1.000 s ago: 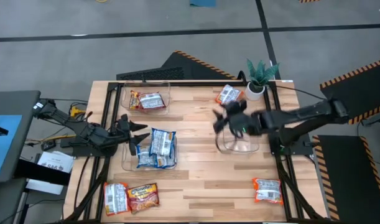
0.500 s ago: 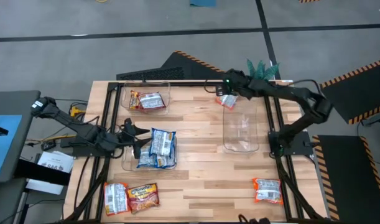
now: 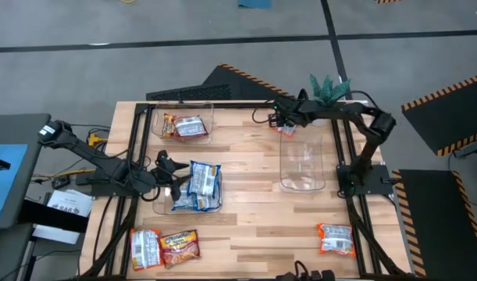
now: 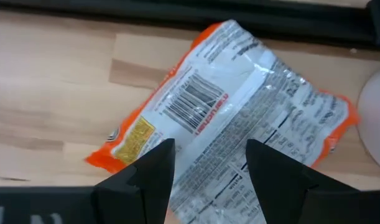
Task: Sort Maruchan noodles
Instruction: Put the top orange noodle pack into the bottom right transparent bin
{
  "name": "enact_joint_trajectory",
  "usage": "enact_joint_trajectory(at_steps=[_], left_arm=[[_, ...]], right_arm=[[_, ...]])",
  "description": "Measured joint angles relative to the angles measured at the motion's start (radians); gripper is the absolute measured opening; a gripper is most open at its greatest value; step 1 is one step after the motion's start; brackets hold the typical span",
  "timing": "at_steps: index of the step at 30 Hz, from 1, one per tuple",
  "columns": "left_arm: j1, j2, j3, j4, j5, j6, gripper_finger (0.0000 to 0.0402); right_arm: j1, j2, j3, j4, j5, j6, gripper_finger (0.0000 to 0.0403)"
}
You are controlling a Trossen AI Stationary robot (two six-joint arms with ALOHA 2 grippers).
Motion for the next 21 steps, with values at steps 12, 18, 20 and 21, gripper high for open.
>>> enact_joint_trajectory(at_steps=[12, 18, 20, 21], left_arm=[[0.0, 0.001, 0.0, 0.017, -0.011, 0.001, 0.019], [0.0, 0.001, 0.0, 0.019, -0.009, 0.001, 0.019], [0.0, 0.001, 0.0, 0.019, -0.005, 0.001, 0.019], [0.0, 0.001, 0.0, 0.02, -0.004, 0.001, 0.019]], right_arm=[[0.016, 0.049, 0.002, -0.003, 0.077, -0.031, 0.0122], [0.038, 0.039, 0.001, -0.003, 0.095, -0.083, 0.0016], [0.051, 0.027, 0.0, -0.006, 0.101, -0.089, 0.0013], [0.058, 0.012, -0.003, -0.014, 0.102, -0.096, 0.0009]])
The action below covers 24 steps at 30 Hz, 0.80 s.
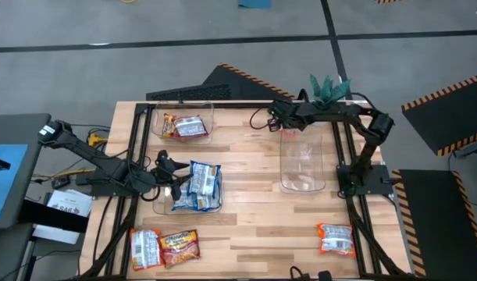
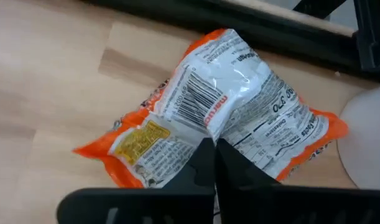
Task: Sort Maruchan noodles
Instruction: Put the top orange noodle pack into the bottom right transparent bin
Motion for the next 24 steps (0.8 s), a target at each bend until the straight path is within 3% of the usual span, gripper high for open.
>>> enact_joint_trajectory(at_steps=[13, 19, 24], left_arm=[[0.0, 0.0, 0.0, 0.0, 0.001, 0.0, 0.019], [0.0, 0.0, 0.0, 0.0, 0.001, 0.0, 0.019], [0.0, 0.0, 0.0, 0.0, 0.0, 0.0, 0.019]], right_arm=[[0.134, -0.408, 0.002, 0.039, 0.06, -0.151, 0.0007], [0.334, -0.564, 0.003, -0.197, 0.041, -0.139, 0.0007], [0.547, -0.595, 0.001, -0.479, 0.057, 0.087, 0.0009]])
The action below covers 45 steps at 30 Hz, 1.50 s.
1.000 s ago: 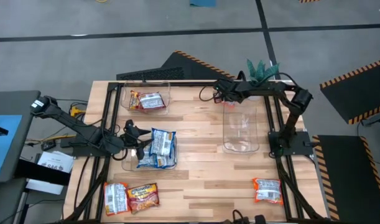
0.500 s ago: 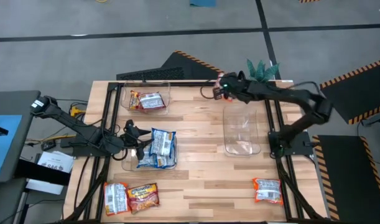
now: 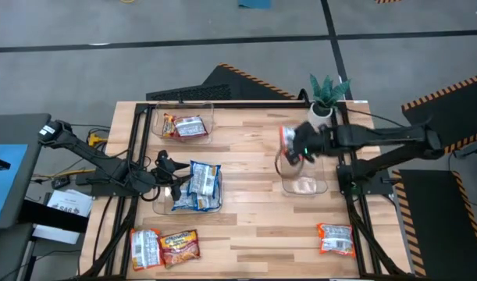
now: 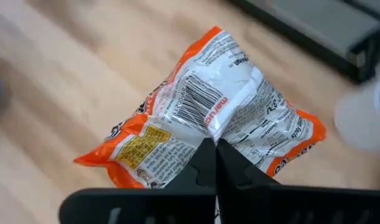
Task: Sort Maruchan noodles
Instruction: Put the top orange noodle pack into the bottom right transparent bin, then put the right orange noodle pack into the bottom right transparent bin
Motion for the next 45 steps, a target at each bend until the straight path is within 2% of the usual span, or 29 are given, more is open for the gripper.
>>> enact_joint_trajectory(at_steps=[5, 9, 21, 25, 29, 31, 34, 40, 45], left_arm=[[0.0, 0.0, 0.0, 0.0, -0.007, 0.0, 0.019], [0.0, 0.0, 0.0, 0.0, -0.008, 0.0, 0.019], [0.0, 0.0, 0.0, 0.0, -0.012, 0.0, 0.019], [0.0, 0.0, 0.0, 0.0, -0.012, 0.0, 0.019], [0.0, 0.0, 0.0, 0.0, -0.012, 0.0, 0.019], [0.0, 0.0, 0.0, 0.0, -0.017, 0.0, 0.019], [0.0, 0.0, 0.0, 0.0, -0.02, 0.0, 0.019], [0.0, 0.0, 0.0, 0.0, -0.02, 0.0, 0.019], [0.0, 0.0, 0.0, 0.002, -0.02, 0.0, 0.019]], right_arm=[[0.157, 0.001, -0.057, -0.101, 0.025, 0.224, 0.001], [0.214, 0.002, -0.112, -0.085, 0.043, 0.295, 0.0022], [0.17, 0.002, -0.146, -0.027, 0.047, 0.26, 0.0095], [0.171, -0.011, -0.146, -0.024, -0.055, 0.243, 0.0124], [0.22, -0.037, -0.146, -0.002, -0.295, 0.302, 0.0152], [0.281, -0.046, -0.146, 0.023, -0.393, 0.364, 0.0165], [0.414, -0.048, -0.146, 0.05, -0.468, 0.496, 0.0178], [0.723, 0.001, -0.146, 0.075, -0.471, 0.855, 0.0184], [0.912, 0.103, -0.146, 0.073, -0.479, 1.092, 0.0183]])
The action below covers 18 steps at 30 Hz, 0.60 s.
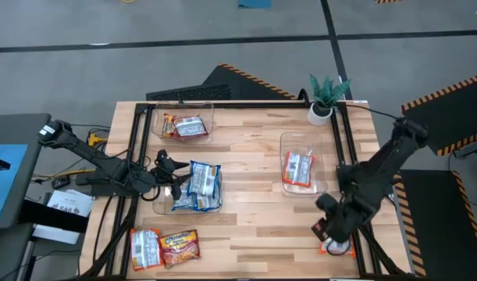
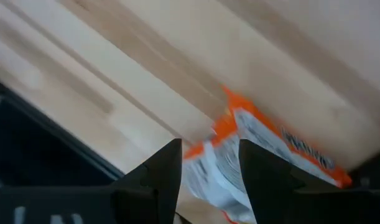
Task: Sort Maruchan noodles
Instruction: Put the right orange noodle pack into the bottom right transparent bin
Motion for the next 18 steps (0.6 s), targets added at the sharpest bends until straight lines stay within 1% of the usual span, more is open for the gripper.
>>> enact_joint_trajectory(at_steps=[2, 6, 10, 18], left_arm=[[0.0, 0.0, 0.0, 0.0, -0.005, 0.0, 0.019], [0.0, 0.0, 0.0, 0.0, -0.01, 0.0, 0.019], [0.0, 0.0, 0.0, 0.0, -0.01, 0.0, 0.019], [0.0, 0.0, 0.0, 0.0, -0.01, 0.0, 0.019]], right_arm=[[0.046, 0.047, 0.0, -0.004, -0.019, 0.042, 0.0181], [0.082, 0.137, 0.0, -0.005, -0.05, 0.034, 0.0178], [0.08, 0.215, 0.0, -0.002, -0.054, -0.015, 0.0176], [0.056, 0.348, 0.001, 0.008, -0.142, -0.103, 0.0175]])
